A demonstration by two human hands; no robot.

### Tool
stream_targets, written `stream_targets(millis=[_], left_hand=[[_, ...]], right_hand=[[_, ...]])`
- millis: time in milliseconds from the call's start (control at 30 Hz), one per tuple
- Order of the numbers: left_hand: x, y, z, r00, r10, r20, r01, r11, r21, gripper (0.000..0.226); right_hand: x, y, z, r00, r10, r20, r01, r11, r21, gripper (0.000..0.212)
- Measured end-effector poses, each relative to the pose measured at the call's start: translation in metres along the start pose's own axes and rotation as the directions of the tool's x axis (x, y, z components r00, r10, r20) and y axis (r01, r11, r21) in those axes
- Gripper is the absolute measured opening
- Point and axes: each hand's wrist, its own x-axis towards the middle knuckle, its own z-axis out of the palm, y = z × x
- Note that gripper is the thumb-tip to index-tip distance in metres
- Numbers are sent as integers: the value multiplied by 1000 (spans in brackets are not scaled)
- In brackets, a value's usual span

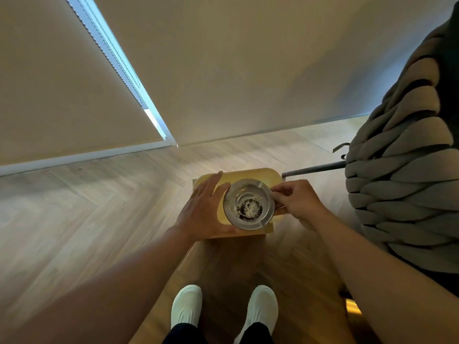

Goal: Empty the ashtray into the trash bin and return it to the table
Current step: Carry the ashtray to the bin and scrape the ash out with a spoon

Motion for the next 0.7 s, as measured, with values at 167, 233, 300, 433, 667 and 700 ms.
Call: stream_targets(millis=[167,233,300,433,667,700], left_hand=[[15,-23,0,997,-19,76,8,990,139,142],[17,-30,2,995,-30,98,11,983,182,146],[18,-32,6,992,-25,122,-1,978,207,147],[19,-31,13,985,-8,170,-28,977,212,148],[19,-36,22,984,-14,179,-22,980,196,147],[19,-37,23,984,-21,179,-17,978,206,147]], right_hand=[[15,-4,-5,999,-3,-33,4,1000,2,14],[17,-5,-5,998,-21,-62,20,1000,-16,17],[18,-5,-3,995,-48,-84,44,998,-47,18],[15,-2,1,985,-116,-126,99,986,-133,17],[11,9,12,927,-342,-156,259,882,-393,11],[10,11,14,916,-373,-151,281,861,-425,11]])
